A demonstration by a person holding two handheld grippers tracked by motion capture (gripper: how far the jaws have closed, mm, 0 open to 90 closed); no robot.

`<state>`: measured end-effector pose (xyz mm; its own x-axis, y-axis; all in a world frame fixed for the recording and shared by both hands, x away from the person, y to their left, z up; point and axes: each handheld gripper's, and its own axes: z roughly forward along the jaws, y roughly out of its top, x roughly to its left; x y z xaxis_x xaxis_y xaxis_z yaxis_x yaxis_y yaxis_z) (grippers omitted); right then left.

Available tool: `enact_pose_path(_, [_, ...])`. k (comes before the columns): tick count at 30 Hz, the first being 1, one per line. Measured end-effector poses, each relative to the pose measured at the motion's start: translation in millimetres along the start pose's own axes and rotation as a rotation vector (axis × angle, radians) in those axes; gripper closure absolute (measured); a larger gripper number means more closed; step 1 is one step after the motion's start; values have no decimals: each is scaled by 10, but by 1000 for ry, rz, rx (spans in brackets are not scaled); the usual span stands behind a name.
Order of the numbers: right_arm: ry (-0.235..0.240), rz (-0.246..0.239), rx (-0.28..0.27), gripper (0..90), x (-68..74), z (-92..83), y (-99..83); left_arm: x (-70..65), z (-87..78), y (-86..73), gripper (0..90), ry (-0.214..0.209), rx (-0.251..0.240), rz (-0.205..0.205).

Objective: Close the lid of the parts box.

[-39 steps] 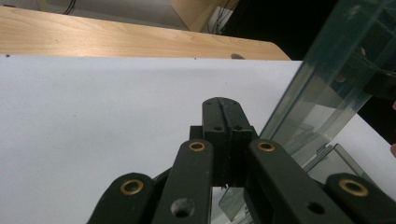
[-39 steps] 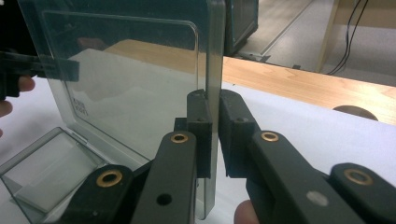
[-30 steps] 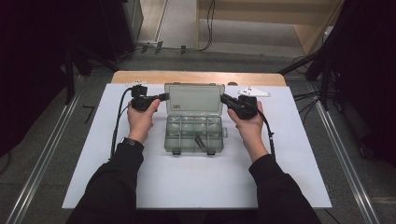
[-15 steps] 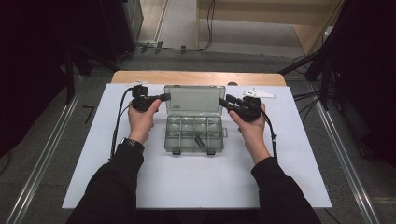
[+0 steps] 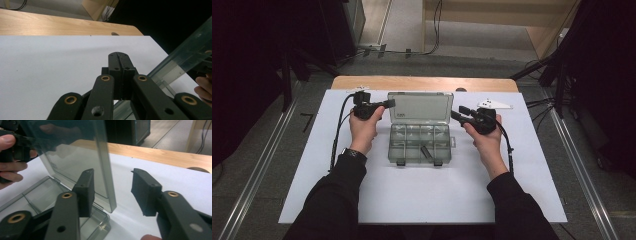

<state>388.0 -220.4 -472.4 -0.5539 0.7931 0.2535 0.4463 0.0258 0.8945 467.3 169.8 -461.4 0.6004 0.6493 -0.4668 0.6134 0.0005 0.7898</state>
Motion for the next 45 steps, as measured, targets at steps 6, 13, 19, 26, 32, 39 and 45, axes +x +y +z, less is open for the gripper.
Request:
enact_pose_path(6, [-19, 27, 9, 644, -23, 5, 14, -30, 0, -4, 900, -10, 1, 7])
enact_pose_path(13, [-29, 55, 8, 746, -11, 45, 55, -56, -9, -12, 900, -15, -2, 19])
enact_pose_path(19, [-54, 68, -5, 832, 33, 60, 96, -88, -31, -38, 900, -26, -5, 37])
enact_pose_path(26, [-53, 72, -12, 872, 78, 56, 114, -151, -78, -62, 900, -30, -10, 61])
enact_pose_path(32, [-47, 56, -12, 874, 136, 50, 119, -187, -119, -105, 900, -34, -18, 71])
enact_pose_path(39, [-27, 55, -18, 875, 195, 23, 81, -224, -168, -161, 900, -29, -23, 87])
enact_pose_path(45, [-35, 19, -12, 875, 258, -9, 14, -269, -227, -205, 900, -39, -36, 102])
